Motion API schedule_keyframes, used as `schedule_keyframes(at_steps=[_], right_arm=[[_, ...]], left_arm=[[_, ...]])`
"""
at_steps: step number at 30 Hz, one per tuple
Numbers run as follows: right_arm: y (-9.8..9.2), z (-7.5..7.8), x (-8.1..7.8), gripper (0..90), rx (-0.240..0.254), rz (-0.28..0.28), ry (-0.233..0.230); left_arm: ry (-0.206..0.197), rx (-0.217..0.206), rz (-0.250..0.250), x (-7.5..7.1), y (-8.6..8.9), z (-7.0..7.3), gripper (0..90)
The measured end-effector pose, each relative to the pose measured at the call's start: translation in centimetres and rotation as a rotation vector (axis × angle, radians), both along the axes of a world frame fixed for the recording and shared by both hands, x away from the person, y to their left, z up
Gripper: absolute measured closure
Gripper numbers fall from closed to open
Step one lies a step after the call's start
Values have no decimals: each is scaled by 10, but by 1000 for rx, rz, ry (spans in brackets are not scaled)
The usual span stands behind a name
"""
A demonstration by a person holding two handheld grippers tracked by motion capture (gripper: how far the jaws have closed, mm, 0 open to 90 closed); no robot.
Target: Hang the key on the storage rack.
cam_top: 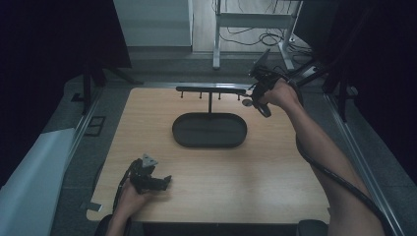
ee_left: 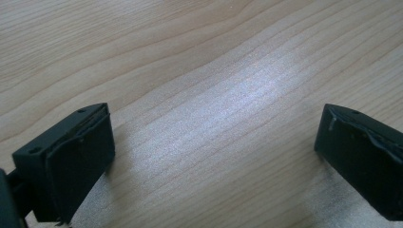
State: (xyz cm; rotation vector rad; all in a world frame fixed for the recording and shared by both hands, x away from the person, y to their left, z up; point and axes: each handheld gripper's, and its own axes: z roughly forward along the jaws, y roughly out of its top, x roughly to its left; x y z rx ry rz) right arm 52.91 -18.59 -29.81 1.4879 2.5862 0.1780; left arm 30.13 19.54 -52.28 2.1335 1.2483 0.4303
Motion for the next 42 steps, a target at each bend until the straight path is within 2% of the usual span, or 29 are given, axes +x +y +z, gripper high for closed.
schedule_keyframes(at_steps=[9,23,29,34,42], right_arm=[[-7,1,-2,366,1,6,-15],[-9,-3,-11,264,23,80,-22],[-10,-4,-16,209,48,104,-22],[-10,-8,-25,137,62,136,-23],[-8,-19,-43,124,66,193,-9]], left_arm=[[0,0,0,0,0,0,0],[0,1,0,0,0,0,0],[1,2,-2,0,0,0,0],[1,-1,0,0,0,0,0],[-1,1,-1,0,0,0,0]])
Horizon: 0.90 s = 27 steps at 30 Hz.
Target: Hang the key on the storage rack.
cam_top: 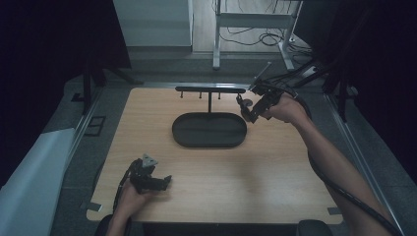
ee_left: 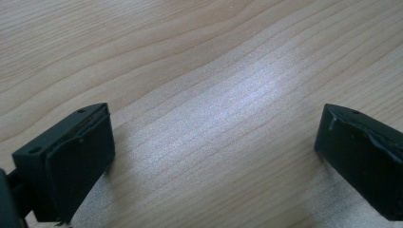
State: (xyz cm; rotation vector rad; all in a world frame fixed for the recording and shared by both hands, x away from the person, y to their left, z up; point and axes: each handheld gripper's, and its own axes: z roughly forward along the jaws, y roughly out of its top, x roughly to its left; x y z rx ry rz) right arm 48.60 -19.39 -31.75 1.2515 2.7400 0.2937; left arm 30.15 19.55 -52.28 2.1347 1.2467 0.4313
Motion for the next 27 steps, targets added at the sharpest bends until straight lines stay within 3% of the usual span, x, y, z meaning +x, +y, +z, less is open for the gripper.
schedule_keyframes(at_steps=[14,27], right_arm=[[-14,-19,-24,76,46,25,-20],[-31,-40,-57,12,83,35,-68]], left_arm=[[-2,-2,6,0,0,0,0],[-3,0,7,0,-1,0,0]])
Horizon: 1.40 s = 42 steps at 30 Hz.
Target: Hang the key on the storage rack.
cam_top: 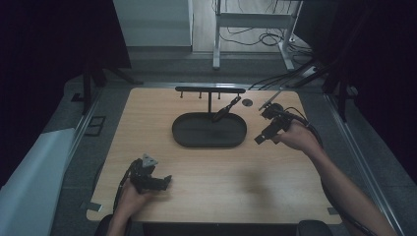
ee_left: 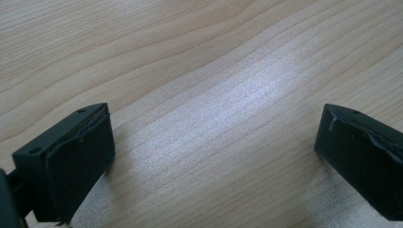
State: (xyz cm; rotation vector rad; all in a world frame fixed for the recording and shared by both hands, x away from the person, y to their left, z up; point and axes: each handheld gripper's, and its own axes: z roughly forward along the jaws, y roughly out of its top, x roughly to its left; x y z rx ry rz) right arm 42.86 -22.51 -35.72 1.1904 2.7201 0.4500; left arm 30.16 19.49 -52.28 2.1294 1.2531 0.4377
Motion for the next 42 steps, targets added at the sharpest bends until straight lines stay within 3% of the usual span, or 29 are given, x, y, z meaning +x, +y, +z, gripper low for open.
schedule_keyframes(at_steps=[14,22,28,42], right_arm=[[-18,-7,-35,0,52,17,-63],[-31,-15,-53,0,80,17,-68],[-38,-29,-68,0,105,16,-78],[-44,-75,-95,0,166,-19,-123]], left_arm=[[-1,-1,2,0,0,0,0],[0,0,4,0,0,0,0],[4,0,6,0,-1,0,0],[4,1,6,0,-1,0,0]])
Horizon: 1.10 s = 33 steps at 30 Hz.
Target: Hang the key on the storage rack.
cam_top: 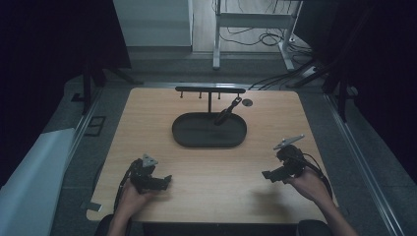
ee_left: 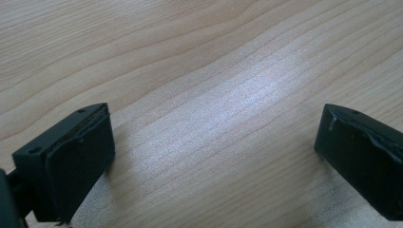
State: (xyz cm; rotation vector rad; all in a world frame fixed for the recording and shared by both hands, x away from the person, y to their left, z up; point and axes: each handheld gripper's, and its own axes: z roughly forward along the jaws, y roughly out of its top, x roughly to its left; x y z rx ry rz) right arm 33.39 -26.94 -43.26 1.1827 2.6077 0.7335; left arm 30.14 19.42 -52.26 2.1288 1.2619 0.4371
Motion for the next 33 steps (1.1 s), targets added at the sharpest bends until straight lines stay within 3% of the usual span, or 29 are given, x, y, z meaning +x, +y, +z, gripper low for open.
schedule_keyframes(at_steps=[4,11,18,22,24,25,27,31,33], right_arm=[[0,-13,-5,0,29,-10,-6],[-3,-37,-12,0,31,-43,-50],[-4,-59,-18,0,85,-88,-91],[-1,-71,-21,0,97,-85,-124],[0,-78,-22,0,92,-80,-119],[1,-80,-22,0,67,-76,-128],[0,-81,-22,0,75,-85,-137],[-1,-87,-24,0,115,-126,-198],[-1,-87,-25,0,116,-132,-200]], left_arm=[[0,0,1,0,0,0,0],[0,0,3,0,0,0,0],[-1,1,5,0,0,0,0],[-1,0,5,0,0,0,0],[-1,0,6,0,-1,0,0],[-1,1,6,0,-1,0,0],[-2,0,6,0,-1,0,0],[-2,1,7,0,-1,0,0],[-1,1,10,0,-1,0,0]])
